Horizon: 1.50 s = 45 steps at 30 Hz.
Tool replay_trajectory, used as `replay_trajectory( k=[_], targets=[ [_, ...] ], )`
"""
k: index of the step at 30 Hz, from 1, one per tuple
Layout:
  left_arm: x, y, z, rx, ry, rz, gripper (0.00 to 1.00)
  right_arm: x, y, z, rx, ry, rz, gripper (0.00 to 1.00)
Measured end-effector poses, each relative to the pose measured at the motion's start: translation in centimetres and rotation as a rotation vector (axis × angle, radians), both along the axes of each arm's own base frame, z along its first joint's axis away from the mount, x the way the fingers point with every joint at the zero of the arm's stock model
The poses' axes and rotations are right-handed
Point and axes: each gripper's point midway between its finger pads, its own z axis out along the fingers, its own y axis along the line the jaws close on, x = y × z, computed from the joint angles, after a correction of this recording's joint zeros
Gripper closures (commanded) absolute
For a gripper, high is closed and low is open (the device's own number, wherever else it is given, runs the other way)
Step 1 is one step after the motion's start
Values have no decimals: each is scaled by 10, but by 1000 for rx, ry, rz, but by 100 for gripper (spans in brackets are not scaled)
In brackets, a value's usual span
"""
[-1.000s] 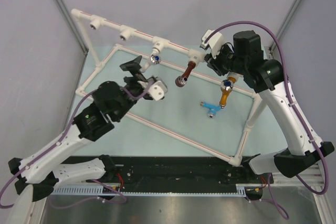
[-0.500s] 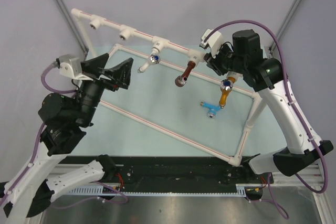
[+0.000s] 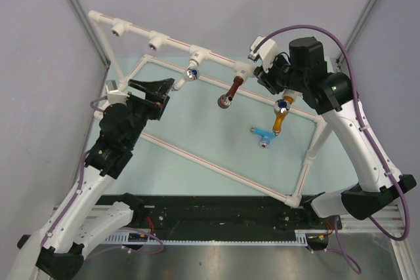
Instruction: Install the water faucets
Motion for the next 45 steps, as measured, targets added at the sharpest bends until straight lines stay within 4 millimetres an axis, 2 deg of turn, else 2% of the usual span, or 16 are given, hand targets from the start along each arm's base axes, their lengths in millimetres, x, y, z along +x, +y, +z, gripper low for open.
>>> replay_trajectory(
  k=[2, 8, 13, 16, 22, 23, 26, 30, 34, 38, 45],
  targets=[
    [1, -5, -4, -61, 35, -18, 10, 0, 0, 0, 0, 0, -1, 100],
    [5, -18, 4, -213, 61, -81, 16, 0, 0, 0, 0, 0, -2, 100],
    [15, -30, -10, -280, 115, -117, 20, 0, 0, 0, 0, 0, -3, 100],
    [21, -34, -14, -309, 132, -126, 26, 0, -1, 0, 1, -2, -3, 100],
    [25, -33, -5, -354, 105, -130, 50, 0, -1, 1, 2, -5, -3, 100],
    [26, -31, -5, -357, 105, -126, 57, 0, -1, 1, 2, -5, -3, 100],
    [29, -26, -8, -365, 106, -110, 68, 0, -1, 0, 2, -6, -3, 100],
    [31, -20, -3, -359, 78, -96, 80, 0, -1, 1, 3, -9, -4, 100],
    [31, -19, -1, -287, 59, -93, 90, 0, -1, 1, 4, -11, -3, 100],
    [34, -19, 3, -144, 38, -90, 98, 1, -1, 2, 7, -18, -5, 100],
    [40, -17, 8, 215, -13, -105, 100, 4, -1, 2, 10, -27, -9, 100]
  ],
)
